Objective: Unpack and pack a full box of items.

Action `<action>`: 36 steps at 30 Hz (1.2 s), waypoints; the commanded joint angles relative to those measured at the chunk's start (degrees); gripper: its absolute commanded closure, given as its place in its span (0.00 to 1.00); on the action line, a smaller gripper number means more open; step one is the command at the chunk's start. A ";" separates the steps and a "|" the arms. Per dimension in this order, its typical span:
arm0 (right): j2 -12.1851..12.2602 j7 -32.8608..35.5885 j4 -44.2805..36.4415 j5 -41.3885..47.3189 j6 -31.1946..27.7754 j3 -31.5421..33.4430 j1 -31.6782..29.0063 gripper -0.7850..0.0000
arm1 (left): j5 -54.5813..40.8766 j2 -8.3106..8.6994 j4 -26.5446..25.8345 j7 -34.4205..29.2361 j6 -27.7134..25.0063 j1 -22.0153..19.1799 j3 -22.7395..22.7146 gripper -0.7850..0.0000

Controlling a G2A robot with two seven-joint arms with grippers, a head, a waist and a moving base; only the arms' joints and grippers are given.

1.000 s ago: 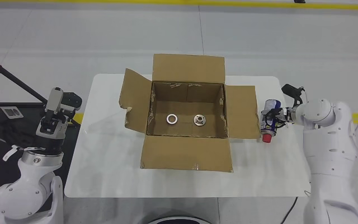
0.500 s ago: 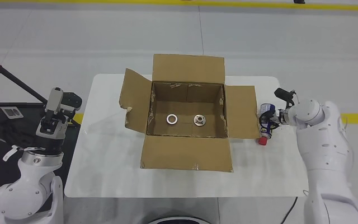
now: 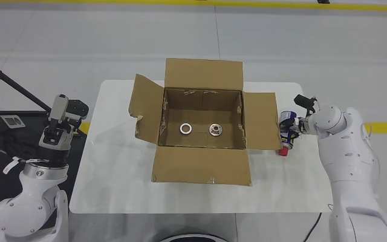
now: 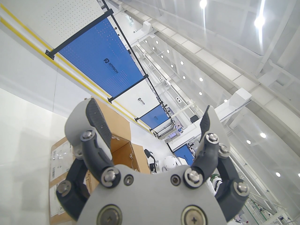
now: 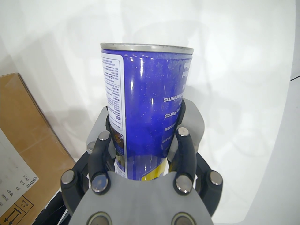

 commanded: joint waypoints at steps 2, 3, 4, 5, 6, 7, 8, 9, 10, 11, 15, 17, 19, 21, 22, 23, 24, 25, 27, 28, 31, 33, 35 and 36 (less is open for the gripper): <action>0.14 -0.08 -0.53 0.20 0.20 -0.13 -0.09 0.50 | 0.00 0.00 0.00 0.00 0.00 0.00 0.00 0.00; 0.19 -0.07 -0.80 0.33 0.24 -0.14 -0.15 0.48 | 0.00 0.00 0.00 0.00 0.00 0.00 0.00 0.00; 0.25 -0.05 -1.12 0.35 0.27 -0.16 -0.23 0.46 | 0.00 0.00 0.00 0.00 0.00 0.00 0.00 0.00; 0.33 -0.06 -1.47 0.35 0.26 -0.16 -0.35 0.45 | 0.00 0.00 0.00 0.00 0.00 0.00 0.00 0.00; 0.42 -0.13 -1.81 0.25 0.35 -0.09 -0.43 0.40 | 0.00 0.00 0.00 0.00 0.00 0.00 0.00 0.00; 0.53 -0.18 -2.14 0.13 0.39 -0.02 -0.52 0.34 | 0.00 0.00 0.00 0.00 0.00 0.00 0.00 0.00; 0.62 -0.17 -2.56 0.05 0.45 0.01 -0.61 0.25 | 0.00 0.00 0.00 0.00 0.00 0.00 0.00 0.00; 0.69 -0.16 -3.05 0.00 0.63 0.03 -0.74 0.18 | 0.00 0.00 0.00 0.00 0.00 0.00 0.00 0.00; 0.76 -0.07 -3.60 -0.05 0.82 0.02 -0.91 0.16 | 0.00 0.00 0.00 0.00 0.00 0.00 0.00 0.00; 0.83 0.03 -4.18 -0.07 1.07 0.02 -1.12 0.14 | 0.00 0.00 0.00 0.00 0.00 0.00 0.00 0.00; 1.10 0.58 -6.19 -0.28 1.72 -0.04 -1.87 0.04 | 0.00 0.00 0.00 0.00 0.00 0.00 0.00 0.00; 1.23 0.80 -6.99 -0.27 2.01 -0.05 -2.18 0.04 | 0.00 0.00 0.00 0.00 0.00 0.00 0.00 0.00; 1.35 0.97 -7.72 -0.43 2.22 -0.14 -2.43 0.00 | 0.00 0.00 0.00 0.00 0.00 0.00 0.00 0.00; 1.45 1.02 -8.26 -0.33 2.39 -0.15 -2.63 0.00 | 0.00 0.00 0.00 0.00 0.00 0.00 0.00 0.00; 1.51 1.03 -8.47 -0.33 2.41 -0.16 -2.67 0.00 | 0.00 0.00 0.00 0.00 0.00 0.00 0.00 0.00; 1.56 1.06 -8.59 -0.31 2.45 -0.18 -2.72 0.00 | 0.00 0.00 0.00 0.00 0.00 0.00 0.00 0.00; 1.60 1.11 -8.72 -0.24 2.51 -0.23 -2.73 0.00 | 0.00 0.00 0.00 0.00 0.00 0.00 0.00 0.00; 1.63 1.18 -8.89 -0.22 2.49 -0.36 -2.76 0.00 | 0.00 0.00 0.00 0.00 0.00 0.00 0.00 0.00; 1.70 1.17 -9.02 -0.21 2.56 -0.51 -2.80 0.00 | 0.00 0.00 0.00 0.00 0.00 0.00 0.00 0.00; 1.74 1.19 -9.03 -0.23 2.62 -0.59 -2.79 0.00 | 0.00 0.00 0.00 0.00 0.00 0.00 0.00 0.00; 1.81 1.19 -8.92 0.05 2.78 -0.83 -2.70 0.01 | 0.00 0.00 0.00 0.00 0.00 0.00 0.00 0.00; 1.81 1.14 -8.92 0.22 2.79 -1.19 -2.66 0.00 | 0.00 0.00 0.00 0.00 0.00 0.00 0.00 0.00; 1.83 1.05 -8.77 0.41 2.96 -1.41 -2.59 0.00 | 0.00 0.00 0.00 0.00 0.00 0.00 0.00 0.00; 1.85 1.00 -8.63 0.43 3.01 -1.55 -2.53 0.00 | 0.00 0.00 0.00 0.00 0.00 0.00 0.00 0.00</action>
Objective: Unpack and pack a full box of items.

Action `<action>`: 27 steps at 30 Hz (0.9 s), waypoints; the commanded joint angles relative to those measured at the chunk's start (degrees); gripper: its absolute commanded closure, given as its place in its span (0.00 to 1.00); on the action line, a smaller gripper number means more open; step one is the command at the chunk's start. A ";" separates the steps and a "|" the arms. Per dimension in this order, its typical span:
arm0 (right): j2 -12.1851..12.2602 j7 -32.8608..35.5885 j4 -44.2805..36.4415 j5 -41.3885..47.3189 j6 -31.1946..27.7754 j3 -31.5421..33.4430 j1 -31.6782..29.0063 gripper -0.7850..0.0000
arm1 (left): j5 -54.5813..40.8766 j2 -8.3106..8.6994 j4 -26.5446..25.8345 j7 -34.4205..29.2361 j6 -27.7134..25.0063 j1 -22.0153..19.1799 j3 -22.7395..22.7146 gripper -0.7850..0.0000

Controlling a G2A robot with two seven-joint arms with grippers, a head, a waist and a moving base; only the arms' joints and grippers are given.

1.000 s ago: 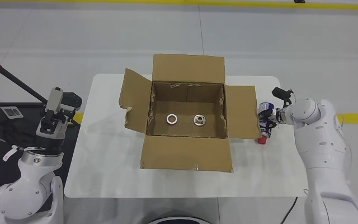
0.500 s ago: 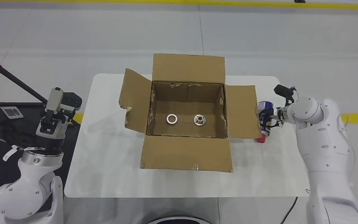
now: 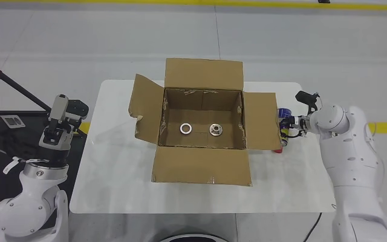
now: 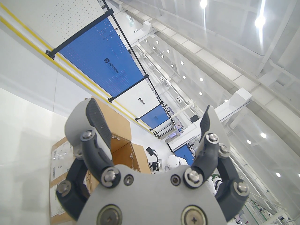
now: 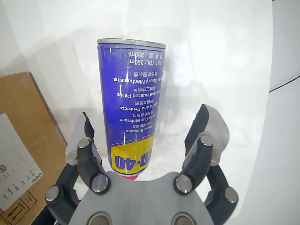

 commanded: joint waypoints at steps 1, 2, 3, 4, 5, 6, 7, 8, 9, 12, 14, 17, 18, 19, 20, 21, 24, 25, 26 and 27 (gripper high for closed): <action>0.02 0.00 0.34 0.01 0.17 -0.29 0.14 0.01 | 0.00 0.00 0.00 0.00 0.00 0.00 0.00 0.00; 0.02 0.03 0.52 0.08 0.28 -0.45 0.25 0.01 | 0.00 0.00 0.00 0.00 0.00 0.00 0.00 0.00; 0.03 0.02 0.67 0.04 0.36 -0.62 0.35 0.01 | 0.00 0.00 0.00 0.00 0.00 0.00 0.00 0.00; 0.04 -0.02 0.78 0.09 0.40 -0.75 0.45 0.01 | 0.00 0.00 0.00 0.00 0.00 0.00 0.00 0.00; 0.05 -0.05 0.90 0.12 0.43 -0.87 0.52 0.01 | 0.00 0.00 0.00 0.00 0.00 0.00 0.00 0.00; 0.07 -0.02 1.07 0.17 0.51 -0.96 0.60 0.01 | 0.00 0.00 0.00 0.00 0.00 0.00 0.00 0.00; 0.09 -0.08 1.22 0.23 0.55 -1.01 0.70 0.01 | 0.00 0.00 0.00 0.00 0.00 0.00 0.00 0.00; 0.11 -0.18 1.34 0.32 0.61 -1.07 0.77 0.00 | 0.00 0.00 0.00 0.00 0.00 0.00 0.00 0.00; 0.13 -0.20 1.45 0.30 0.63 -1.17 0.83 0.00 | 0.00 0.00 0.00 0.00 0.00 0.00 0.00 0.00; 0.21 0.02 1.73 -0.09 0.84 -1.60 1.06 0.00 | 0.00 0.00 0.00 0.00 0.00 0.00 0.00 0.00; 0.22 0.21 1.96 -0.12 1.10 -1.90 1.24 0.00 | 0.00 0.00 0.00 0.00 0.00 0.00 0.00 0.00; 0.25 0.09 2.26 0.03 1.19 -2.21 1.46 0.00 | 0.00 0.00 0.00 0.00 0.00 0.00 0.00 0.00; 0.26 -0.06 2.34 0.06 1.26 -2.28 1.54 0.00 | 0.00 0.00 0.00 0.00 0.00 0.00 0.00 0.00; 0.28 -0.37 2.33 0.10 1.32 -2.33 1.62 0.00 | 0.00 0.00 0.00 0.00 0.00 0.00 0.00 0.00; 0.29 -0.64 2.30 0.18 1.39 -2.35 1.71 0.00 | 0.00 0.00 0.00 0.00 0.00 0.00 0.00 0.00; 0.32 -0.95 2.18 0.16 1.47 -2.35 1.80 0.00 | 0.00 0.00 0.00 0.00 0.00 0.00 0.00 0.00; 0.50 -1.45 1.57 0.10 1.67 -2.09 2.06 0.00 | 0.00 0.00 0.00 0.00 0.00 0.00 0.00 0.00; 0.59 -1.71 1.21 0.05 1.72 -1.92 2.14 0.00 | 0.00 0.00 0.00 0.00 0.00 0.00 0.00 0.00; 0.67 -1.83 0.75 0.02 1.84 -1.77 2.16 0.00 | 0.00 0.00 0.00 0.00 0.00 0.00 0.00 0.00; 0.75 -1.91 0.13 -0.09 1.96 -1.65 2.17 0.00 | 0.00 0.00 0.00 0.00 0.00 0.00 0.00 0.00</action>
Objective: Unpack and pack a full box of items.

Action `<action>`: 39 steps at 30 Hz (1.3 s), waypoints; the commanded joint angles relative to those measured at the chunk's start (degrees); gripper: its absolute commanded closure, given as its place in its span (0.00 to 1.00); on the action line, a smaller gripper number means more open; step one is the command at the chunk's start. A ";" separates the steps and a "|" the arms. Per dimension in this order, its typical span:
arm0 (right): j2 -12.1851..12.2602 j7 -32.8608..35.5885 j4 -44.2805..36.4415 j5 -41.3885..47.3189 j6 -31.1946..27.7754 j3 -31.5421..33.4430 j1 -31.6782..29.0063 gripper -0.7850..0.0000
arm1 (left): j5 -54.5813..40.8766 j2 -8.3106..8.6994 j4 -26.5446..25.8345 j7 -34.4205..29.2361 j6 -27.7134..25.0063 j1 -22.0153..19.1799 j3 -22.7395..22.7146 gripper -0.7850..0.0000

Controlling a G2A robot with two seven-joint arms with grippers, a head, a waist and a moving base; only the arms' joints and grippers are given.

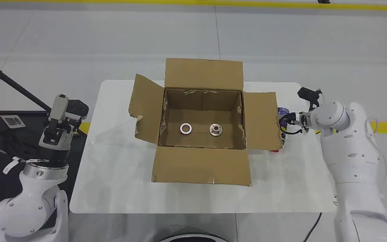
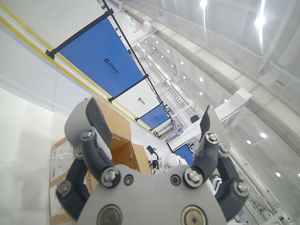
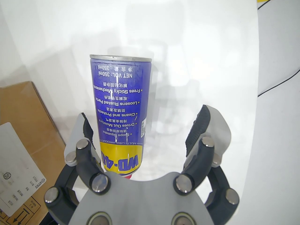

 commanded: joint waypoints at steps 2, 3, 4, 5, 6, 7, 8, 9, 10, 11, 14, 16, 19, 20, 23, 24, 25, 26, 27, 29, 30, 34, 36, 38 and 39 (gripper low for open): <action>0.28 -0.28 -2.04 -0.45 0.40 0.48 -0.01 0.00 | 0.00 0.00 0.00 0.00 0.00 0.00 0.00 0.00; 0.38 -0.42 -2.91 -0.69 0.58 0.64 -0.04 0.00 | 0.00 0.00 0.00 0.00 0.00 0.00 0.00 0.00; 0.48 -0.83 -3.93 -1.02 0.88 0.82 -0.10 0.00 | 0.00 0.00 0.00 0.00 0.00 0.00 0.00 0.00; 0.56 -1.49 -5.12 -1.33 1.21 0.97 -0.22 0.00 | 0.00 0.00 0.00 0.00 0.00 0.00 0.00 0.00; 0.60 -1.72 -6.25 -1.36 1.34 0.98 -0.49 0.00 | 0.00 0.00 0.00 0.00 0.00 0.00 0.00 0.00; 0.66 -1.89 -7.50 -2.10 1.63 0.80 -0.74 0.00 | 0.00 0.00 0.00 0.00 0.00 0.00 0.00 0.00; 0.70 -2.51 -8.93 -2.79 2.41 0.74 -0.94 0.00 | 0.00 0.00 0.00 0.00 0.00 0.00 0.00 0.00; 0.71 -3.46 -10.47 -3.00 3.19 0.82 -1.15 0.00 | 0.00 0.00 0.00 0.00 0.00 0.00 0.00 0.00; 0.71 -4.77 -12.11 -3.03 4.03 1.07 -1.38 0.00 | 0.00 0.00 0.00 0.00 0.00 0.00 0.00 0.00; 0.72 -6.03 -13.95 -3.33 4.82 1.17 -1.75 0.00 | 0.00 0.00 0.00 0.00 0.00 0.00 0.00 0.00; 0.59 -9.77 -20.97 -2.50 6.74 1.54 -3.11 0.00 | 0.00 0.00 0.00 0.00 0.00 0.00 0.00 0.00; 0.38 -11.23 -26.71 0.05 6.46 1.35 -4.32 0.00 | 0.00 0.00 0.00 0.00 0.00 0.00 0.00 0.00; -0.05 -12.05 -34.12 4.31 4.79 -0.33 -5.86 0.00 | 0.00 0.00 0.00 0.00 0.00 0.00 0.00 0.00; -0.26 -11.77 -35.86 6.09 3.99 -1.45 -6.15 0.00 | 0.00 0.00 0.00 0.00 0.00 0.00 0.00 0.00; -0.99 -10.71 -38.27 11.05 1.59 -5.48 -5.66 0.00 | 0.00 0.00 0.00 0.00 0.00 0.00 0.00 0.00; -1.28 -10.26 -38.42 12.81 0.69 -7.06 -5.24 0.00 | 0.00 0.00 0.00 0.00 0.00 0.00 0.00 0.00; -1.59 -10.03 -38.36 14.87 -0.34 -8.49 -4.64 0.00 | 0.00 0.00 0.00 0.00 0.00 0.00 0.00 0.00; -1.89 -9.57 -37.92 16.42 -1.20 -10.04 -4.03 0.00 | 0.00 0.00 0.00 0.00 0.00 0.00 0.00 0.00; -2.19 -9.17 -37.46 17.18 -1.77 -11.77 -3.35 0.00 | 0.00 0.00 0.00 0.00 0.00 0.00 0.00 0.00; -2.83 -8.65 -36.49 17.76 -2.22 -15.36 -1.98 0.00 | 0.00 0.00 0.00 0.00 0.00 0.00 0.00 0.00; -3.15 -8.50 -35.99 17.97 -2.24 -16.98 -1.35 0.00 | 0.00 0.00 0.00 0.00 0.00 0.00 0.00 0.00; -4.17 -7.47 -33.31 18.41 -2.32 -21.70 0.90 0.30 | 0.00 0.00 0.00 0.00 0.00 0.00 0.00 0.00; -4.57 -7.28 -32.30 19.09 -2.79 -23.18 1.53 0.66 | 0.00 0.00 0.00 0.00 0.00 0.00 0.00 0.00; -4.87 -6.93 -31.44 18.62 -3.04 -24.66 2.07 1.00 | 0.00 0.00 0.00 0.00 0.00 0.00 0.00 0.00; -5.05 -6.88 -31.17 18.51 -3.04 -25.43 2.15 1.00 | 0.00 0.00 0.00 0.00 0.00 0.00 0.00 0.00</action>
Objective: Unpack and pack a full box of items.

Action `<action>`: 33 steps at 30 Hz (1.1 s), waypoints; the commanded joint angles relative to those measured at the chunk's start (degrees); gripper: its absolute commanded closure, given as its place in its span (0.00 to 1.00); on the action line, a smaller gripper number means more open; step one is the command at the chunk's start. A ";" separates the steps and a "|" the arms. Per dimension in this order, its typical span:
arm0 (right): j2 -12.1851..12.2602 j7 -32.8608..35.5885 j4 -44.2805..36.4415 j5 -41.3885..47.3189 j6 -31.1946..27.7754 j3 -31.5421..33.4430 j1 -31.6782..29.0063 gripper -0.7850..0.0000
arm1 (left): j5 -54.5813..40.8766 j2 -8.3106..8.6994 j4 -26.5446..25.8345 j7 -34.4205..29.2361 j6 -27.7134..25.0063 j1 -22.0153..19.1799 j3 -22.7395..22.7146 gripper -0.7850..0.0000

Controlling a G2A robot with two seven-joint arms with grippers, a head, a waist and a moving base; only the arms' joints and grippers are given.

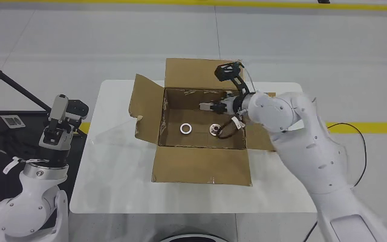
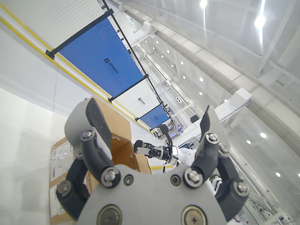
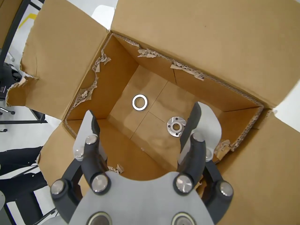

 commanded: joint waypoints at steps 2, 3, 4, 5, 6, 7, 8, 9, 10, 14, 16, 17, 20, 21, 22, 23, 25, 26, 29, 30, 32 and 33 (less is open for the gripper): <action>-0.49 0.04 1.25 -0.56 0.23 -2.12 0.41 1.00 | 0.00 0.00 0.00 0.00 0.00 0.00 0.00 0.00; -0.65 0.08 1.95 -1.16 0.30 -2.88 0.63 1.00 | 0.00 0.00 0.00 0.00 0.00 0.00 0.00 0.00; -0.84 0.13 2.63 -1.78 0.43 -3.72 0.86 1.00 | 0.00 0.00 0.00 0.00 0.00 0.00 0.00 0.00; -1.04 0.16 3.31 -2.30 0.66 -4.50 1.11 1.00 | 0.00 0.00 0.00 0.00 0.00 0.00 0.00 0.00; -1.25 0.26 4.03 -2.85 0.87 -5.28 1.40 1.00 | 0.00 0.00 0.00 0.00 0.00 0.00 0.00 0.00; -1.46 0.48 4.76 -3.20 0.93 -6.05 1.69 1.00 | 0.00 0.00 0.00 0.00 0.00 0.00 0.00 0.00; -1.69 0.69 5.54 -3.47 1.01 -6.77 1.99 1.00 | 0.00 0.00 0.00 0.00 0.00 0.00 0.00 0.00; -1.92 0.88 6.41 -3.74 1.17 -7.47 2.30 1.00 | 0.00 0.00 0.00 0.00 0.00 0.00 0.00 0.00; -2.17 1.22 7.37 -3.68 1.22 -8.12 2.62 1.00 | 0.00 0.00 0.00 0.00 0.00 0.00 0.00 0.00; -3.22 1.39 11.75 -4.48 1.90 -10.53 4.17 1.00 | 0.00 0.00 0.00 0.00 0.00 0.00 0.00 0.00; -3.78 1.81 13.59 -4.87 2.21 -11.79 4.91 0.97 | 0.00 0.00 0.00 0.00 0.00 0.00 0.00 0.00; -4.06 1.93 14.46 -5.15 2.55 -12.33 5.29 0.85 | 0.00 0.00 0.00 0.00 0.00 0.00 0.00 0.00; -4.90 2.23 16.83 -6.61 3.54 -14.08 6.45 0.61 | 0.00 0.00 0.00 0.00 0.00 0.00 0.00 0.00; -5.17 2.21 17.73 -7.42 4.00 -14.70 6.81 0.58 | 0.00 0.00 0.00 0.00 0.00 0.00 0.00 0.00; -5.47 2.26 18.73 -8.34 4.62 -15.37 7.18 0.56 | 0.00 0.00 0.00 0.00 0.00 0.00 0.00 0.00; -5.80 2.35 19.63 -8.77 5.06 -15.97 7.50 0.55 | 0.00 0.00 0.00 0.00 0.00 0.00 0.00 0.00; -6.45 2.85 21.43 -8.69 5.47 -16.83 8.10 0.51 | 0.00 0.00 0.00 0.00 0.00 0.00 0.00 0.00; -6.77 3.46 22.59 -8.89 5.75 -17.33 8.45 0.49 | 0.00 0.00 0.00 0.00 0.00 0.00 0.00 0.00; -7.73 4.42 25.50 -8.27 5.58 -18.33 9.34 0.42 | 0.00 0.00 0.00 0.00 0.00 0.00 0.00 0.00; -8.02 4.47 26.49 -8.11 5.59 -18.56 9.60 0.43 | 0.00 0.00 0.00 0.00 0.00 0.00 0.00 0.00; -8.58 4.73 28.42 -7.66 5.52 -18.90 10.15 0.41 | 0.00 0.00 0.00 0.00 0.00 0.00 0.00 0.00; -8.84 4.72 29.24 -7.75 5.52 -19.11 10.44 0.41 | 0.00 0.00 0.00 0.00 0.00 0.00 0.00 0.00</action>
